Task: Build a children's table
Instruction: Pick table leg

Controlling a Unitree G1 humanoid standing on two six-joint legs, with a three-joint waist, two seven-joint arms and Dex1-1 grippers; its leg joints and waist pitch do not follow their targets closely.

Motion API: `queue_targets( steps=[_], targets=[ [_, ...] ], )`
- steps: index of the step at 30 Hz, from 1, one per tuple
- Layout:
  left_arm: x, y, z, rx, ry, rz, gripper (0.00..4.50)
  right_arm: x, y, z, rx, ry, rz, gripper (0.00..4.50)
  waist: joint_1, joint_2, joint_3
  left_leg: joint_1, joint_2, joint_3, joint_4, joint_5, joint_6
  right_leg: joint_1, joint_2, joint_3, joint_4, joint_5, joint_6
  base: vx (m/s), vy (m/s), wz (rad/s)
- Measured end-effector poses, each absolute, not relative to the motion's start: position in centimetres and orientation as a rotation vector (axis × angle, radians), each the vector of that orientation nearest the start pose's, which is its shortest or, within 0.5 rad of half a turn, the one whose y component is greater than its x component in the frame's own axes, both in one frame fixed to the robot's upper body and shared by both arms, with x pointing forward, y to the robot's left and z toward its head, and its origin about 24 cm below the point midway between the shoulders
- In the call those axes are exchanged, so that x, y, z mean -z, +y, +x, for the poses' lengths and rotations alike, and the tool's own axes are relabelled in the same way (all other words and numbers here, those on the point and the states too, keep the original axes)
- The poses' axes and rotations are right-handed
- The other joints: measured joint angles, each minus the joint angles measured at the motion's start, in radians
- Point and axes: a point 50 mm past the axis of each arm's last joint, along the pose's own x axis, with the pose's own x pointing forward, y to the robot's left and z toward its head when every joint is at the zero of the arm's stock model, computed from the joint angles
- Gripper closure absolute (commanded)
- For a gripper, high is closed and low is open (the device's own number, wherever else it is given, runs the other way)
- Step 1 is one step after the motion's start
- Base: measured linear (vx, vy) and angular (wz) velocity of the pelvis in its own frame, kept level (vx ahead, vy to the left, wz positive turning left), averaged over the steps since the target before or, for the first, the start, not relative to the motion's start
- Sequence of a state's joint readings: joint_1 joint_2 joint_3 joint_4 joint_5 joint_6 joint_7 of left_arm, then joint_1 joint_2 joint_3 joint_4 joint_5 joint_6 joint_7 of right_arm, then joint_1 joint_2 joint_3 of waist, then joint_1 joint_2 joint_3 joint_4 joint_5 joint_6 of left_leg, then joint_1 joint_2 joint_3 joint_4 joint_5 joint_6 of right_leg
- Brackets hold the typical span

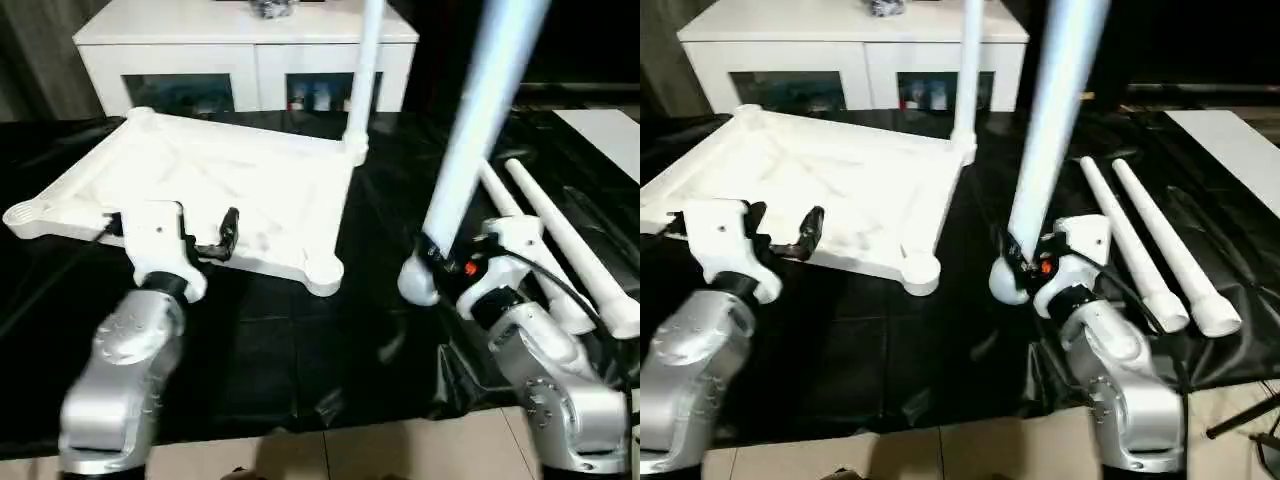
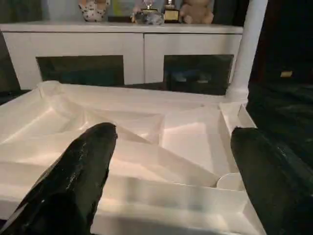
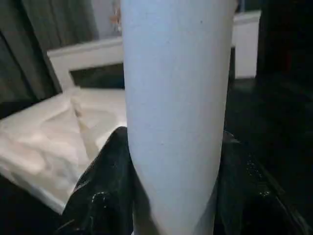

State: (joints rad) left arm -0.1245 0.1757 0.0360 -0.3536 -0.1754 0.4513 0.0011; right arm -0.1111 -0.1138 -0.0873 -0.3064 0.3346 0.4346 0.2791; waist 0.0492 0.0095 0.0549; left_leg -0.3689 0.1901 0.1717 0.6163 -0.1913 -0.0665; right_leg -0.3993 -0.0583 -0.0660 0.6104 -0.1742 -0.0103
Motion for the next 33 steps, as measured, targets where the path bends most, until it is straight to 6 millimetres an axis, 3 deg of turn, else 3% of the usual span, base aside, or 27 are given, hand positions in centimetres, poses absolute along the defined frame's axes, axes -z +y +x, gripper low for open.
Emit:
queue_targets(
  steps=[5, 10, 13, 18, 22, 33],
  targets=[
    [-11.6, 15.6, 27.3, 0.094, -0.040, 0.003, 0.26, -10.5, -15.1, 26.4, -0.370, -0.022, 0.174, 2.65, -0.012, 0.000, 0.000, -0.001, 0.000, -0.001, 0.000, 0.000, 0.000, 0.000, 0.000, 0.000, 0.000, 0.001, 0.001, 0.000, 0.000, 0.00],
    [-14.1, 13.0, 29.9, 0.239, -0.092, 0.040, 0.26, -10.2, -12.9, 26.3, -0.554, 0.007, 0.072, 2.65, -0.012, -0.001, 0.000, -0.001, -0.001, -0.001, 0.000, 0.000, 0.000, -0.001, 0.000, 0.000, 0.000, 0.001, 0.002, 0.000, 0.000, 0.00],
    [-14.6, 10.8, 30.8, 0.399, -0.077, 0.094, 0.26, -9.9, -12.2, 27.0, -0.597, 0.034, 0.038, 2.65, -0.012, -0.002, -0.001, -0.003, -0.001, -0.001, 0.000, 0.000, 0.000, -0.002, 0.000, 0.001, 0.000, 0.001, 0.002, 0.000, 0.000, 0.00],
    [-15.3, 8.1, 30.4, 0.630, -0.080, 0.036, 0.26, -8.8, -11.8, 27.5, -0.607, 0.090, -0.038, 2.65, -0.009, -0.002, 0.000, -0.010, -0.001, -0.001, 0.000, -0.001, 0.002, -0.007, 0.000, 0.001, 0.000, 0.003, -0.001, 0.000, 0.000, 0.00],
    [-16.5, 7.8, 30.1, 0.721, -0.103, -0.010, 0.26, -8.9, -12.1, 27.7, -0.601, 0.091, -0.067, 2.65, -0.006, -0.002, 0.000, -0.013, -0.001, -0.001, 0.000, -0.001, 0.002, -0.009, 0.000, 0.000, 0.000, 0.003, -0.001, 0.000, 0.000, 0.00],
    [-16.8, 7.3, 29.9, 0.780, -0.103, -0.042, 0.26, -8.9, -12.1, 27.7, -0.609, 0.081, -0.084, 2.65, -0.006, -0.002, 0.000, -0.010, -0.001, 0.000, 0.001, -0.001, 0.002, -0.008, -0.001, 0.001, 0.001, 0.004, 0.000, 0.000, 0.000, 0.00]
  ],
)
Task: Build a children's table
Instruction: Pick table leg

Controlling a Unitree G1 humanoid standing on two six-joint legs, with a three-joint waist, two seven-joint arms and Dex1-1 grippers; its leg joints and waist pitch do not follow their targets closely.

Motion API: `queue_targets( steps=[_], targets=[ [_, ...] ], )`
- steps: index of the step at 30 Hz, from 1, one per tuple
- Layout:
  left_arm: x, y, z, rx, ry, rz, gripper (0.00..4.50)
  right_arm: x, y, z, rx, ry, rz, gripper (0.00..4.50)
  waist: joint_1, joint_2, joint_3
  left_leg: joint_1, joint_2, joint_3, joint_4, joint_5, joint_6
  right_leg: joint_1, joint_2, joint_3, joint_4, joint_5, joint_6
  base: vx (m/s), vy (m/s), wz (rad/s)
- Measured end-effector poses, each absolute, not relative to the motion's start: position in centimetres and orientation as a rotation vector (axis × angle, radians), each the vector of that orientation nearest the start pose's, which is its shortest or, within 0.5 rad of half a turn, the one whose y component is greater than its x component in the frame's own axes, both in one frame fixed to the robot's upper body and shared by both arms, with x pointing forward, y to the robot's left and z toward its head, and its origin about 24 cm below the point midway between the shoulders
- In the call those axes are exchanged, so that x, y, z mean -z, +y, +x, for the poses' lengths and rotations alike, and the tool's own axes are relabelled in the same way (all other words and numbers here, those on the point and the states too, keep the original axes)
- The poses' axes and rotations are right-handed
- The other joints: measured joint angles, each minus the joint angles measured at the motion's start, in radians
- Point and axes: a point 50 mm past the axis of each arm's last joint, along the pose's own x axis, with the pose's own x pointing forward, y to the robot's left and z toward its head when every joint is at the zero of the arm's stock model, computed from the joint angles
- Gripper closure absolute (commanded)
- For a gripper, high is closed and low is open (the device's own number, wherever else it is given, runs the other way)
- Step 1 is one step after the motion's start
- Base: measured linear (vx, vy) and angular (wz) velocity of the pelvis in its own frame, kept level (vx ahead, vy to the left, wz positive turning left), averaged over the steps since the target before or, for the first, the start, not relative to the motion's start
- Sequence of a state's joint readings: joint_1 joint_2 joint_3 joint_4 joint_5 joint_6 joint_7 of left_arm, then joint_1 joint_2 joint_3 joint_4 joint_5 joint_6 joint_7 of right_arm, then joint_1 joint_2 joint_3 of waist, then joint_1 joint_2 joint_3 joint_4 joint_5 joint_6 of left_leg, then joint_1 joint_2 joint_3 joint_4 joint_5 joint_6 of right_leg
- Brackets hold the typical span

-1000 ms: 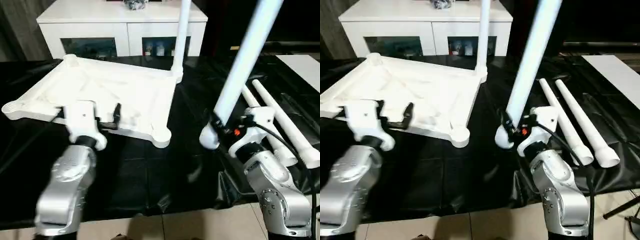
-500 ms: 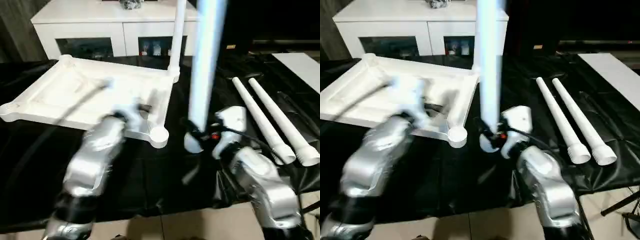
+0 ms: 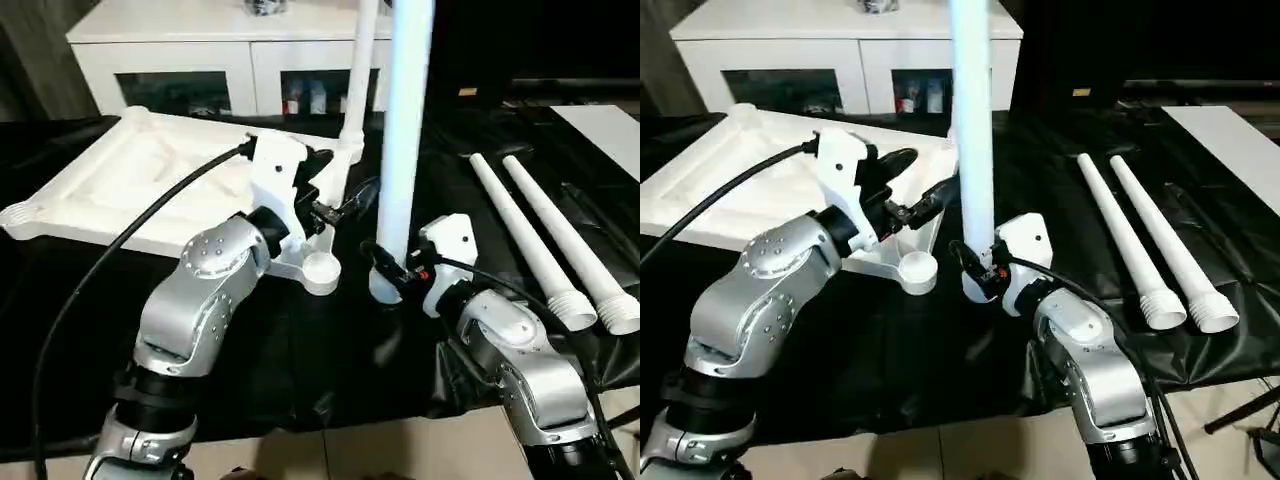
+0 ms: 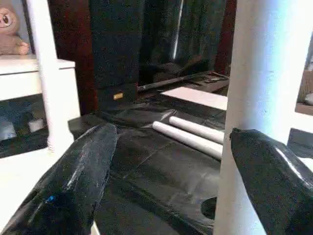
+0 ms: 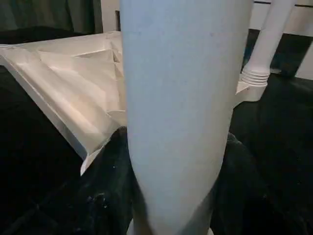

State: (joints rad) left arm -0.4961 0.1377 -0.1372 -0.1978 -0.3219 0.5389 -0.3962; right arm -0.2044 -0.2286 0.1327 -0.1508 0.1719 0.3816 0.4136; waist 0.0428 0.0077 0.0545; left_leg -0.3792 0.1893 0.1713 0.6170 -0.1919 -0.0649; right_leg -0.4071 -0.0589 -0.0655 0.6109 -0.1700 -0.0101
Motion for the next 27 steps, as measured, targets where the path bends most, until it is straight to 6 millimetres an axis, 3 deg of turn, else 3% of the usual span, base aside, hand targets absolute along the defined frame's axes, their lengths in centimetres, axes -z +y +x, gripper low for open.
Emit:
queue_targets(
  steps=[9, 13, 16, 18, 21, 24, 27],
  targets=[
    [-16.8, 6.5, 29.6, 0.823, -0.104, -0.052, 0.26, -8.8, -12.2, 27.8, -0.599, 0.086, -0.095, 2.65, -0.001, 0.000, 0.000, 0.000, 0.000, 0.000, 0.000, 0.000, 0.000, 0.000, 0.000, 0.000, 0.000, 0.001, -0.002, 0.000, 0.000, 0.00],
    [-17.3, 6.8, 30.0, 0.766, -0.123, -0.051, 0.26, -8.8, -12.1, 27.8, -0.586, 0.081, -0.089, 2.65, -0.002, 0.000, 0.000, 0.000, 0.000, 0.000, 0.000, 0.000, 0.000, 0.000, 0.000, 0.000, 0.000, 0.001, -0.002, 0.000, 0.000, 0.00],
    [-18.3, 9.1, 31.0, 0.564, -0.180, -0.034, 0.26, -9.5, -12.0, 28.3, -0.548, 0.074, 0.013, 2.65, -0.010, 0.003, 0.000, 0.001, 0.000, 0.000, 0.000, 0.000, 0.000, 0.000, 0.000, 0.000, 0.000, 0.001, -0.001, 0.000, 0.000, 0.00],
    [-18.0, 12.6, 31.4, 0.355, -0.198, -0.005, 0.26, -10.5, -13.9, 28.5, -0.464, 0.036, 0.052, 2.65, -0.012, 0.009, -0.001, 0.003, 0.000, 0.000, 0.000, 0.000, 0.000, 0.002, 0.000, 0.000, 0.000, 0.001, 0.000, 0.000, 0.000, 0.00],
    [-15.3, 17.2, 30.5, 0.130, -0.129, 0.046, 0.26, -10.8, -17.1, 28.2, -0.350, 0.021, 0.039, 2.65, -0.011, 0.010, -0.002, 0.007, 0.000, 0.000, 0.000, 0.000, 0.000, 0.005, 0.001, 0.000, -0.001, -0.002, 0.004, 0.000, 0.000, 0.00],
    [-12.5, 18.7, 29.0, 0.049, -0.051, 0.083, 0.26, -9.6, -17.7, 27.5, -0.331, 0.065, 0.039, 2.65, -0.007, 0.011, -0.002, 0.005, 0.000, 0.001, 0.000, 0.000, 0.000, 0.005, 0.000, 0.001, -0.002, -0.002, 0.004, 0.000, 0.000, 0.00],
    [-10.5, 18.2, 27.9, 0.044, 0.006, 0.095, 0.26, -8.8, -17.2, 27.1, -0.355, 0.097, 0.041, 2.65, 0.006, 0.011, -0.002, 0.001, -0.005, 0.002, 0.002, -0.002, 0.005, 0.005, -0.006, 0.003, -0.001, -0.002, 0.004, 0.000, 0.000, 0.00]
  ],
)
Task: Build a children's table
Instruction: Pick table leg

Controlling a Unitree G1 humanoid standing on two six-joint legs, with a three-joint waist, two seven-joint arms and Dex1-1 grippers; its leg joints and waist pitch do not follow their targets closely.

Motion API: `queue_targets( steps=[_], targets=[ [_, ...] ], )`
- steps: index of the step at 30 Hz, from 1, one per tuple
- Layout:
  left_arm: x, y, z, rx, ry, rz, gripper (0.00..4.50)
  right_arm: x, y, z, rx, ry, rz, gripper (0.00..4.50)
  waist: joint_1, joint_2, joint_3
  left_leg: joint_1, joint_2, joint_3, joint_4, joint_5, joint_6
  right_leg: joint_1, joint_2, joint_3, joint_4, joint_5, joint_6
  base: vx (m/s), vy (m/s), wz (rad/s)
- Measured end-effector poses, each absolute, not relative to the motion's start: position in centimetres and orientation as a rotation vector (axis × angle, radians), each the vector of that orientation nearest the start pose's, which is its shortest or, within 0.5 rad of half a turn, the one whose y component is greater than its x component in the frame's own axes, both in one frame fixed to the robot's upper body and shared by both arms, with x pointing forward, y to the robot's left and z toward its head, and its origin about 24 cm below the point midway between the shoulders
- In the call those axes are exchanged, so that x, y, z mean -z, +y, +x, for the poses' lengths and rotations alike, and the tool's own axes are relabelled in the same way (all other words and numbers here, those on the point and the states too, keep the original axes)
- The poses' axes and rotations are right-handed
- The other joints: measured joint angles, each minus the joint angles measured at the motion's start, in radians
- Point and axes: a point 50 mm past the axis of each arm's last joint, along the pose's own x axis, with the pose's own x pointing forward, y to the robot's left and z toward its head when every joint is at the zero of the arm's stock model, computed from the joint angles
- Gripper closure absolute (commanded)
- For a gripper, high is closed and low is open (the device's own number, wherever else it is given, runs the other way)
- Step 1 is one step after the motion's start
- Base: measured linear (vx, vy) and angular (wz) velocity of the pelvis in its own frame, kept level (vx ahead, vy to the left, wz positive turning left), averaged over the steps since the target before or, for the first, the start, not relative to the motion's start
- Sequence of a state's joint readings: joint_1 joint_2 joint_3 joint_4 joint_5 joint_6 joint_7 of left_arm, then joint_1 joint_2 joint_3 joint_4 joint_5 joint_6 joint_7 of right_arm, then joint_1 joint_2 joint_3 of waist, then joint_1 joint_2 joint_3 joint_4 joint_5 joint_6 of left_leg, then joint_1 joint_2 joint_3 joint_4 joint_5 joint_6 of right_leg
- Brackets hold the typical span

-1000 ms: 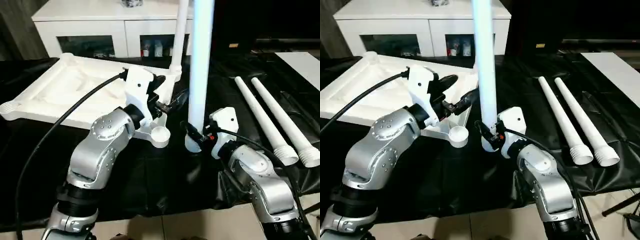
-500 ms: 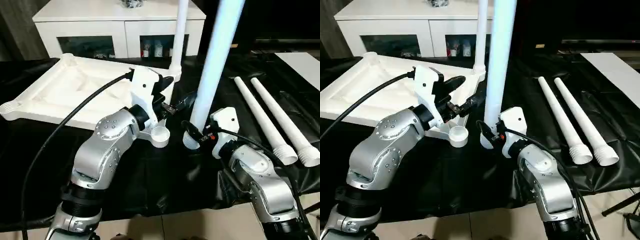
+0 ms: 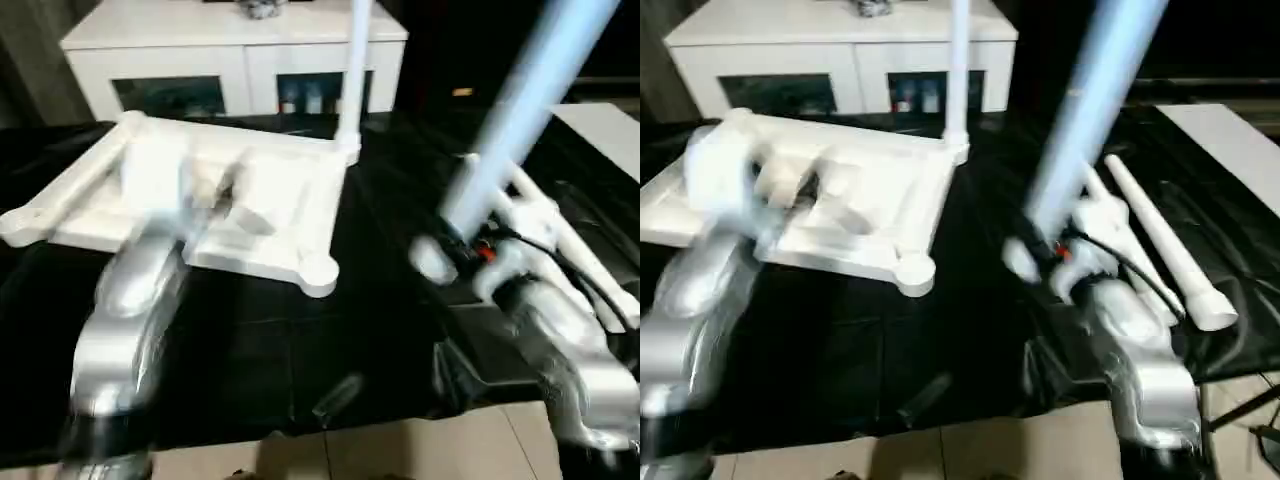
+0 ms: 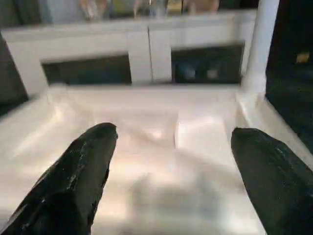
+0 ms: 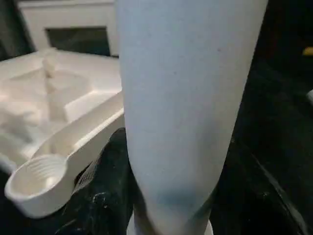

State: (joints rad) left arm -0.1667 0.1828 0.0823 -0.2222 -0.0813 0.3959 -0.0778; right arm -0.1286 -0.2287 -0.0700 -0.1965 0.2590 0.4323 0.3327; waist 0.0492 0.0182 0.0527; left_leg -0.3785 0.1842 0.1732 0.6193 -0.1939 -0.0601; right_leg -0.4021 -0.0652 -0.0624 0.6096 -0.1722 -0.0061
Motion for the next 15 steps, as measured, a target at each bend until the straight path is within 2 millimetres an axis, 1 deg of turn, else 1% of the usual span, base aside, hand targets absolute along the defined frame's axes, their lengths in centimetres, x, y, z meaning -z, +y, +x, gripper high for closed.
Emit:
queue_targets(
  steps=[1, 2, 3, 4, 5, 6, 7, 8, 9, 10, 11, 12, 13, 14, 15],
  targets=[
    [-10.2, 17.9, 27.8, 0.052, 0.011, 0.095, 0.26, -8.9, -17.3, 27.1, -0.353, 0.096, 0.037, 2.65, 0.008, 0.000, 0.000, -0.004, -0.003, -0.002, 0.008, -0.002, 0.013, 0.000, -0.005, 0.001, 0.001, -0.001, 0.002, -0.021, 0.050, 0.04],
    [-10.2, 17.5, 27.8, 0.058, 0.002, 0.095, 0.26, -9.0, -17.5, 27.1, -0.349, 0.093, 0.025, 2.65, 0.022, 0.002, -0.001, -0.009, -0.009, -0.009, 0.027, -0.013, 0.033, 0.001, -0.013, 0.005, 0.004, 0.000, 0.010, -0.031, 0.096, 0.01],
    [-10.2, 17.3, 27.7, 0.053, -0.009, 0.101, 0.26, -9.1, -17.5, 27.0, -0.348, 0.089, 0.015, 2.65, 0.034, 0.006, -0.004, -0.013, -0.012, -0.025, 0.048, -0.026, 0.054, 0.001, -0.013, 0.010, 0.003, 0.002, 0.016, -0.031, 0.096, 0.01],
    [-10.3, 17.0, 27.6, 0.048, -0.019, 0.102, 0.26, -9.2, -17.4, 27.0, -0.350, 0.084, 0.005, 2.65, 0.042, 0.011, -0.007, -0.016, -0.012, -0.041, 0.060, -0.034, 0.062, 0.003, -0.016, 0.015, 0.004, 0.003, 0.023, -0.030, 0.146, -0.06],
    [-10.3, 16.9, 27.5, 0.044, -0.025, 0.099, 0.26, -9.3, -17.4, 27.0, -0.352, 0.082, 0.003, 2.65, 0.042, 0.014, -0.008, -0.018, -0.017, -0.043, 0.063, -0.035, 0.062, 0.005, -0.024, 0.015, 0.003, 0.004, 0.029, -0.031, 0.189, 0.04],
    [-10.2, 16.7, 27.4, 0.032, -0.030, 0.108, 0.26, -9.3, -17.1, 27.0, -0.361, 0.083, -0.004, 2.65, 0.040, 0.013, -0.008, -0.012, -0.028, -0.030, 0.060, -0.031, 0.056, 0.008, -0.034, 0.025, -0.003, 0.004, 0.030, -0.031, 0.189, 0.04],
    [-10.2, 16.7, 27.4, 0.018, -0.031, 0.119, 0.26, -9.2, -16.7, 27.0, -0.372, 0.086, -0.007, 2.65, 0.033, 0.015, -0.008, -0.008, -0.033, -0.017, 0.053, -0.030, 0.054, 0.003, -0.035, 0.025, -0.009, 0.000, 0.023, -0.057, 0.212, 0.13],
    [-10.1, 16.8, 27.4, -0.006, -0.029, 0.130, 0.26, -9.1, -16.0, 27.0, -0.397, 0.085, -0.008, 2.65, 0.015, 0.016, -0.007, -0.009, -0.038, -0.007, 0.046, -0.027, 0.064, 0.006, -0.038, 0.025, -0.010, -0.021, -0.013, -0.075, 0.224, 0.15],
    [-10.2, 16.8, 27.4, -0.018, -0.034, 0.140, 0.26, -9.1, -15.6, 27.0, -0.410, 0.082, -0.005, 2.65, 0.006, 0.017, -0.007, -0.011, -0.038, 0.002, 0.042, -0.024, 0.069, 0.005, -0.040, 0.019, 0.002, -0.037, -0.042, -0.075, 0.224, 0.15],
    [-10.3, 16.7, 27.5, -0.029, -0.037, 0.150, 0.26, -9.0, -15.4, 27.0, -0.416, 0.082, -0.006, 2.65, 0.002, 0.016, -0.007, -0.014, -0.039, 0.009, 0.041, -0.023, 0.071, 0.007, -0.035, 0.011, 0.006, -0.040, -0.051, -0.075, 0.179, 0.18],
    [-10.3, 16.2, 27.5, -0.024, -0.040, 0.156, 0.26, -9.0, -15.3, 27.0, -0.417, 0.081, -0.009, 2.65, -0.001, 0.018, -0.006, -0.015, -0.039, 0.012, 0.036, -0.021, 0.067, 0.018, -0.024, 0.004, 0.004, -0.037, -0.051, -0.080, 0.106, 0.18],
    [-10.3, 15.9, 27.5, -0.014, -0.041, 0.159, 0.26, -9.0, -15.3, 27.0, -0.415, 0.078, -0.012, 2.65, -0.004, 0.019, -0.006, -0.015, -0.039, 0.018, 0.025, -0.016, 0.059, 0.026, -0.018, -0.008, 0.008, -0.037, -0.050, -0.080, 0.106, 0.18],
    [-10.3, 15.6, 27.5, -0.006, -0.042, 0.166, 0.26, -9.1, -15.2, 27.0, -0.415, 0.073, -0.013, 2.65, -0.006, 0.017, -0.007, -0.015, -0.037, 0.023, 0.014, -0.014, 0.056, 0.033, -0.007, -0.014, 0.024, -0.039, -0.044, -0.072, 0.037, 0.20],
    [-10.3, 15.3, 27.5, 0.002, -0.043, 0.175, 0.26, -9.1, -15.2, 27.0, -0.412, 0.071, -0.017, 2.65, -0.007, 0.017, -0.007, -0.016, -0.032, 0.027, -0.004, -0.007, 0.045, 0.040, 0.011, -0.034, 0.061, -0.041, -0.035, -0.065, -0.040, 0.16],
    [-10.4, 15.2, 27.6, 0.003, -0.048, 0.184, 0.26, -9.2, -15.2, 27.1, -0.410, 0.068, -0.021, 2.65, -0.007, 0.013, -0.010, -0.017, -0.032, 0.028, -0.020, 0.001, 0.043, 0.041, 0.024, -0.037, 0.081, -0.048, -0.025, -0.065, -0.040, 0.16]
  ],
)
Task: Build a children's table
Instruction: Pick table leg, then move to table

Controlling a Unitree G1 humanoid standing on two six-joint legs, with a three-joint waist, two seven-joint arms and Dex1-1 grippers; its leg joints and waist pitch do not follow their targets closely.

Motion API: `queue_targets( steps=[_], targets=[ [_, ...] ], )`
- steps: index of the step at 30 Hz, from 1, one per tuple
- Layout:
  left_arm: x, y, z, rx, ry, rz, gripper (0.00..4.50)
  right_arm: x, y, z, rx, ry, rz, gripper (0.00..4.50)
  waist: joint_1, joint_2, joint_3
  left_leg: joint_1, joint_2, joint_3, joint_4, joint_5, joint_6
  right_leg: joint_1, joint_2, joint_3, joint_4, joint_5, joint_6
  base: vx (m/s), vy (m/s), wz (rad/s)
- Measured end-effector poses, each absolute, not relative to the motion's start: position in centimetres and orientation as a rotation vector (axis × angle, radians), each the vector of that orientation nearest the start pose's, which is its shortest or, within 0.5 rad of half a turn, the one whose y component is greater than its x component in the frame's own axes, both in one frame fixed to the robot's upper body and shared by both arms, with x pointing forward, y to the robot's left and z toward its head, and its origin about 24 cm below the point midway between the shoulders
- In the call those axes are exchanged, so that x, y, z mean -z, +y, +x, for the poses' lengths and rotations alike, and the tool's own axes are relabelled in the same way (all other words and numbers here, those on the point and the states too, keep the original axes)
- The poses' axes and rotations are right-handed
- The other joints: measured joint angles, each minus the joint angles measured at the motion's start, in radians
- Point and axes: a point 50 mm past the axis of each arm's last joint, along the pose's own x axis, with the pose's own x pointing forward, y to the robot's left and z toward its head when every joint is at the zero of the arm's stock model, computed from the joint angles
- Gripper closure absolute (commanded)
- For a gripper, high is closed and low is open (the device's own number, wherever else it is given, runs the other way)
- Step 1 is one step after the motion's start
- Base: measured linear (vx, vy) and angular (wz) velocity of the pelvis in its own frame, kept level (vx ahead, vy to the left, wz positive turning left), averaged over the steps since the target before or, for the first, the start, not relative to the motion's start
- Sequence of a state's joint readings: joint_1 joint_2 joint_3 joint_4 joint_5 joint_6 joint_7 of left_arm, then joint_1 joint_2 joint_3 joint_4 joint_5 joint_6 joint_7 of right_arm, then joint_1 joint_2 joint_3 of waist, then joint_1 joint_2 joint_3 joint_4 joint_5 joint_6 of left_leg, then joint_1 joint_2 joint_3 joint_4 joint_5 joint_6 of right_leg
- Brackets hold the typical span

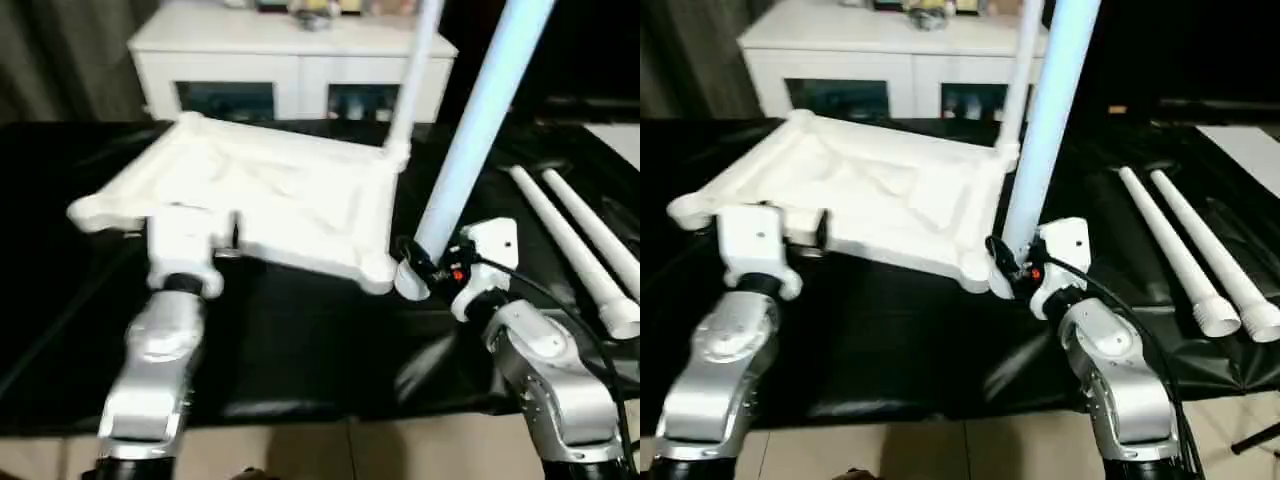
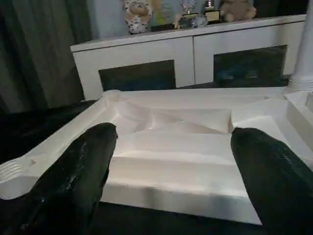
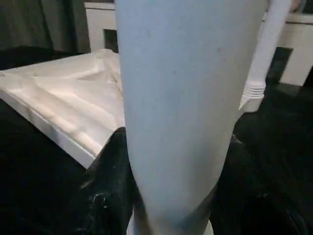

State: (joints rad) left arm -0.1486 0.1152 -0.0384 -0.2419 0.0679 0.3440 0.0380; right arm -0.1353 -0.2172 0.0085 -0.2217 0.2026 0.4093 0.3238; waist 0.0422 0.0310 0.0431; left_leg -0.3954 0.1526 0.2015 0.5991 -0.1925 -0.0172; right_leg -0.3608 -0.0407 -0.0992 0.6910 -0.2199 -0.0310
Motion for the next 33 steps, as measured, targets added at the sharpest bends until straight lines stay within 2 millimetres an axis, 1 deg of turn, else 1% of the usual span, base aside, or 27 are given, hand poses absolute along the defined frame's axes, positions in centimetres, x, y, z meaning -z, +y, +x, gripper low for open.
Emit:
queue_targets(
  steps=[1, 2, 3, 4, 5, 6, 7, 8, 9, 10, 13, 14, 15, 16, 18, 19, 20, 22, 23, 24, 25, 26, 27, 29, 31, 32, 33],
  targets=[
    [-10.5, 15.2, 27.6, 0.002, -0.054, 0.193, 0.26, -9.3, -15.2, 27.1, -0.409, 0.065, -0.022, 2.65, 0.000, -0.001, -0.001, -0.004, 0.000, 0.000, -0.012, 0.004, 0.002, 0.004, 0.007, 0.001, 0.009, -0.008, 0.010, -0.076, -0.083, 0.10],
    [-10.7, 15.1, 27.7, -0.001, -0.065, 0.198, 0.26, -9.3, -15.3, 27.1, -0.405, 0.060, -0.024, 2.65, 0.000, -0.002, -0.001, -0.010, 0.000, 0.001, -0.023, 0.022, 0.011, 0.016, 0.005, 0.012, -0.006, -0.029, 0.015, -0.107, -0.106, 0.04],
    [-10.9, 15.0, 27.8, -0.005, -0.071, 0.197, 0.26, -9.3, -15.3, 27.1, -0.403, 0.060, -0.025, 2.65, 0.001, -0.006, -0.004, -0.018, -0.001, 0.002, -0.024, 0.036, 0.012, 0.024, -0.003, 0.026, -0.030, -0.060, 0.030, -0.107, -0.106, 0.04],
    [-10.8, 15.0, 27.8, -0.007, -0.068, 0.192, 0.26, -9.2, -15.4, 27.1, -0.396, 0.064, -0.025, 2.65, 0.003, -0.007, -0.003, -0.023, -0.001, -0.002, -0.019, 0.039, 0.013, 0.015, -0.002, 0.024, -0.022, -0.063, 0.021, -0.111, -0.118, -0.09],
    [-10.8, 14.7, 27.8, -0.006, -0.062, 0.176, 0.26, -8.9, -15.8, 27.0, -0.379, 0.076, -0.028, 2.65, 0.018, -0.012, -0.001, -0.029, -0.008, -0.021, 0.019, 0.009, 0.027, 0.010, -0.002, 0.023, -0.022, -0.059, 0.014, -0.080, -0.121, -0.24],
    [-10.7, 14.2, 27.8, 0.008, -0.059, 0.165, 0.26, -8.8, -16.1, 26.9, -0.364, 0.083, -0.030, 2.65, 0.024, -0.013, -0.001, -0.031, -0.018, -0.051, 0.056, 0.009, 0.027, 0.004, -0.002, 0.022, -0.020, -0.057, 0.014, -0.080, -0.121, -0.24],
    [-10.8, 14.1, 27.8, 0.016, -0.059, 0.160, 0.26, -8.8, -16.3, 26.9, -0.354, 0.082, -0.029, 2.65, 0.026, -0.006, -0.005, -0.024, -0.018, -0.067, 0.067, 0.010, 0.025, -0.004, -0.002, 0.015, -0.019, -0.056, 0.015, -0.067, -0.090, -0.35],
    [-11.2, 14.1, 28.0, 0.022, -0.074, 0.163, 0.26, -8.8, -16.5, 26.9, -0.342, 0.079, -0.025, 2.65, 0.021, 0.005, -0.010, -0.012, -0.014, -0.082, 0.043, -0.001, -0.015, -0.016, -0.004, -0.002, -0.019, -0.050, 0.014, -0.071, -0.031, -0.24],
    [-11.6, 14.0, 28.3, 0.028, -0.089, 0.167, 0.26, -8.7, -16.7, 26.9, -0.334, 0.084, -0.024, 2.65, 0.018, 0.006, -0.010, -0.016, -0.013, -0.081, 0.037, 0.003, -0.021, -0.021, -0.003, -0.003, -0.022, -0.041, 0.013, -0.071, -0.031, -0.24],
    [-11.8, 14.1, 28.3, 0.030, -0.093, 0.171, 0.26, -8.6, -16.7, 26.9, -0.331, 0.087, -0.025, 2.65, 0.015, 0.005, -0.009, -0.013, -0.010, -0.081, 0.034, 0.004, -0.021, -0.022, 0.000, -0.003, -0.030, -0.033, 0.008, -0.072, -0.008, -0.05],
    [-11.7, 14.5, 28.3, 0.030, -0.085, 0.168, 0.26, -8.6, -16.3, 26.8, -0.343, 0.088, -0.022, 2.65, 0.002, 0.006, -0.006, -0.007, -0.007, -0.079, 0.032, 0.003, -0.021, -0.013, 0.000, -0.006, -0.047, -0.019, 0.002, -0.039, 0.007, -0.04],
    [-11.7, 14.5, 28.3, 0.029, -0.084, 0.168, 0.26, -8.5, -16.2, 26.8, -0.347, 0.089, -0.022, 2.65, 0.001, 0.007, -0.002, -0.013, -0.014, -0.088, 0.031, 0.003, -0.019, -0.003, -0.010, -0.020, -0.050, -0.018, 0.002, 0.000, 0.000, 0.00],
    [-11.7, 14.5, 28.4, 0.031, -0.084, 0.165, 0.26, -8.5, -16.2, 26.8, -0.345, 0.089, -0.022, 2.65, -0.006, 0.008, 0.001, -0.016, -0.022, -0.098, 0.029, 0.003, -0.019, 0.001, -0.022, -0.038, -0.052, -0.018, 0.002, 0.000, 0.000, 0.00],
    [-11.7, 14.4, 28.3, 0.034, -0.084, 0.163, 0.26, -8.6, -16.2, 26.9, -0.343, 0.088, -0.024, 2.65, -0.013, 0.009, 0.001, -0.025, -0.028, -0.111, 0.029, 0.003, -0.019, 0.004, -0.029, -0.056, -0.058, -0.018, 0.002, -0.039, 0.037, 0.40],
    [-11.5, 14.4, 28.3, 0.042, -0.077, 0.156, 0.26, -8.6, -16.2, 26.9, -0.342, 0.086, -0.029, 2.65, -0.013, 0.012, 0.007, -0.027, -0.037, -0.128, 0.025, 0.002, -0.019, 0.022, -0.047, -0.091, -0.069, -0.020, 0.005, -0.015, 0.025, 0.43],
    [-11.3, 14.5, 28.2, 0.043, -0.069, 0.155, 0.26, -8.7, -16.2, 27.0, -0.344, 0.083, -0.029, 2.65, -0.017, 0.014, 0.010, -0.015, -0.033, -0.124, 0.026, 0.001, -0.017, 0.027, -0.049, -0.094, -0.073, -0.021, 0.008, 0.011, 0.009, 0.38],
    [-11.0, 14.7, 28.0, 0.038, -0.055, 0.154, 0.26, -8.9, -16.0, 27.1, -0.351, 0.078, -0.028, 2.65, -0.014, 0.017, 0.016, -0.002, -0.026, -0.112, 0.027, -0.007, -0.014, 0.038, -0.049, -0.096, -0.080, -0.024, 0.012, 0.021, 0.015, 0.20],
    [-10.5, 14.9, 27.8, 0.032, -0.039, 0.153, 0.26, -9.2, -15.8, 27.3, -0.355, 0.065, -0.026, 2.65, -0.016, 0.023, 0.024, 0.019, -0.023, -0.107, 0.025, -0.013, -0.015, 0.065, -0.048, -0.094, -0.086, -0.030, 0.021, 0.010, 0.008, 0.10],
    [-10.6, 15.0, 27.8, 0.028, -0.040, 0.152, 0.26, -9.3, -15.8, 27.4, -0.357, 0.059, -0.025, 2.65, -0.016, 0.018, 0.028, 0.030, -0.024, -0.097, 0.020, -0.013, -0.015, 0.072, -0.042, -0.071, -0.070, -0.047, 0.021, 0.000, 0.000, 0.00],
    [-10.6, 15.0, 27.8, 0.028, -0.040, 0.153, 0.26, -9.4, -15.7, 27.4, -0.357, 0.055, -0.025, 2.65, -0.019, 0.011, 0.031, 0.037, -0.025, -0.091, 0.020, -0.013, -0.015, 0.070, -0.037, -0.052, -0.059, -0.058, 0.020, 0.000, 0.000, 0.00],
    [-10.5, 15.0, 27.8, 0.028, -0.038, 0.153, 0.26, -9.4, -15.8, 27.4, -0.356, 0.057, -0.025, 2.65, -0.025, 0.003, 0.032, 0.046, -0.026, -0.083, 0.018, -0.014, -0.014, 0.067, -0.035, -0.038, -0.056, -0.057, 0.020, 0.000, 0.000, 0.00],
    [-10.5, 15.0, 27.8, 0.030, -0.038, 0.152, 0.26, -9.3, -15.8, 27.5, -0.355, 0.061, -0.025, 2.65, -0.027, -0.002, 0.030, 0.049, -0.027, -0.076, 0.016, -0.018, -0.016, 0.067, -0.035, -0.031, -0.056, -0.058, 0.020, 0.080, -0.035, 0.00],
    [-10.5, 14.8, 27.8, 0.039, -0.038, 0.144, 0.26, -9.2, -15.9, 27.5, -0.352, 0.066, -0.026, 2.65, -0.023, -0.003, 0.028, 0.046, -0.027, -0.071, 0.018, -0.036, -0.013, 0.073, -0.036, -0.025, -0.061, -0.058, 0.020, 0.080, -0.035, 0.00],
    [-10.4, 14.0, 27.8, 0.079, -0.037, 0.139, 0.26, -9.1, -16.3, 27.5, -0.340, 0.071, -0.027, 2.65, -0.010, 0.006, 0.023, 0.039, -0.018, -0.069, 0.023, -0.038, -0.005, 0.074, -0.033, -0.026, -0.066, -0.059, 0.022, 0.123, 0.000, -0.07],
    [-10.4, 13.8, 27.8, 0.087, -0.036, 0.140, 0.26, -9.1, -16.4, 27.5, -0.335, 0.070, -0.025, 2.65, -0.009, 0.015, 0.016, 0.035, -0.009, -0.068, 0.025, -0.019, 0.001, 0.077, -0.021, -0.025, -0.076, -0.060, 0.026, 0.125, 0.021, -0.06],
    [-10.4, 14.1, 27.8, 0.080, -0.037, 0.147, 0.26, -9.1, -16.2, 27.6, -0.341, 0.068, -0.022, 2.65, -0.016, 0.017, 0.011, 0.040, -0.009, -0.070, 0.023, -0.023, 0.008, 0.075, -0.017, -0.021, -0.084, -0.059, 0.022, 0.173, 0.036, -0.01],
    [-10.4, 14.2, 27.8, 0.076, -0.035, 0.148, 0.26, -9.2, -15.9, 27.6, -0.350, 0.066, -0.011, 2.65, -0.026, 0.013, 0.009, 0.042, -0.014, -0.072, 0.023, -0.028, 0.013, 0.068, -0.019, -0.015, -0.076, -0.062, 0.012, 0.173, 0.036, -0.01]
  ],
)
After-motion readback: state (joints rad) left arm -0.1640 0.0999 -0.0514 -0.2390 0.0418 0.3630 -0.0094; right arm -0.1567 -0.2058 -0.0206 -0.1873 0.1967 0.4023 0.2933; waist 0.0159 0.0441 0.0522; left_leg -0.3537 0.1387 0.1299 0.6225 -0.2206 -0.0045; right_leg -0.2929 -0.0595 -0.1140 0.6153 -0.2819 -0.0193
